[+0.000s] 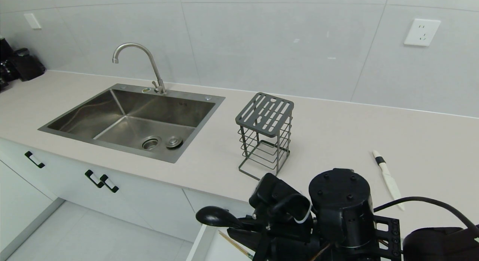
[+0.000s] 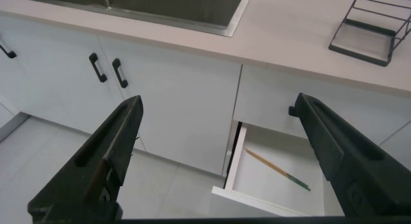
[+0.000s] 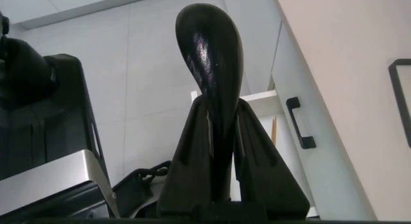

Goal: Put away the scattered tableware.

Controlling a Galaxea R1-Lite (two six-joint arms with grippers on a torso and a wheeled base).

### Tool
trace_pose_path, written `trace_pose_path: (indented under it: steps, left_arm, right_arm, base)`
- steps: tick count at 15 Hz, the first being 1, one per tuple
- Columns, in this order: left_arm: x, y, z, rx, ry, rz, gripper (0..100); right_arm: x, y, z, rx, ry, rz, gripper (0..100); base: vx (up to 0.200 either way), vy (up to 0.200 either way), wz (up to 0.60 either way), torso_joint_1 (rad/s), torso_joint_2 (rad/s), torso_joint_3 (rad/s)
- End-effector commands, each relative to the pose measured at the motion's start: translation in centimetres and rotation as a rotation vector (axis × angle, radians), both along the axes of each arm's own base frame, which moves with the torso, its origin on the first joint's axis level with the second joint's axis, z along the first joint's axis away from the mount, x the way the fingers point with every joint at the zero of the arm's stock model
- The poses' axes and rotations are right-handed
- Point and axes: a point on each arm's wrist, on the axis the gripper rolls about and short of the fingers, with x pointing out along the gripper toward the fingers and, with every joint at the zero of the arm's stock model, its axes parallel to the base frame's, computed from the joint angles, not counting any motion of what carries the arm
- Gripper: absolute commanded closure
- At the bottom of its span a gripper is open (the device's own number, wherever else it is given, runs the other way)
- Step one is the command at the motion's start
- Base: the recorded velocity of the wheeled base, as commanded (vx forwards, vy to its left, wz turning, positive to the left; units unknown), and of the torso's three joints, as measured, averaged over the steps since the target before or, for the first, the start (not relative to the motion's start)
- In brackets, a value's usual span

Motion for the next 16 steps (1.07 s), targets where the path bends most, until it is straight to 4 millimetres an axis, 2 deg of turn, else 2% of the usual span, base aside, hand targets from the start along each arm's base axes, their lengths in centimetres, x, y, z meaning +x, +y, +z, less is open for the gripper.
trace_pose_path:
  steps: [1, 6, 16]
  left_arm:
    - [0.0, 0.0, 0.0, 0.0, 0.0, 0.001, 0]
    - [0.0, 0.0, 0.0, 0.0, 0.0, 0.001, 0]
    - [0.0, 0.0, 0.0, 0.0, 0.0, 0.001, 0]
  right_arm:
    - [0.48, 0.78, 0.74, 0.026, -0.022, -0.01, 100]
    - [0.52, 0.95, 0.76, 0.007, -0.067, 0.005, 100]
    - [0.68, 1.21, 0.85, 0.013, -0.069, 0.004, 100]
  base:
    - [0.0, 0.0, 0.0, 0.0, 0.0, 0.0]
    - [0.0, 0.0, 0.0, -0.13, 0.26, 0.129]
    - [0.0, 0.0, 0.0, -0.268, 0.53, 0.26]
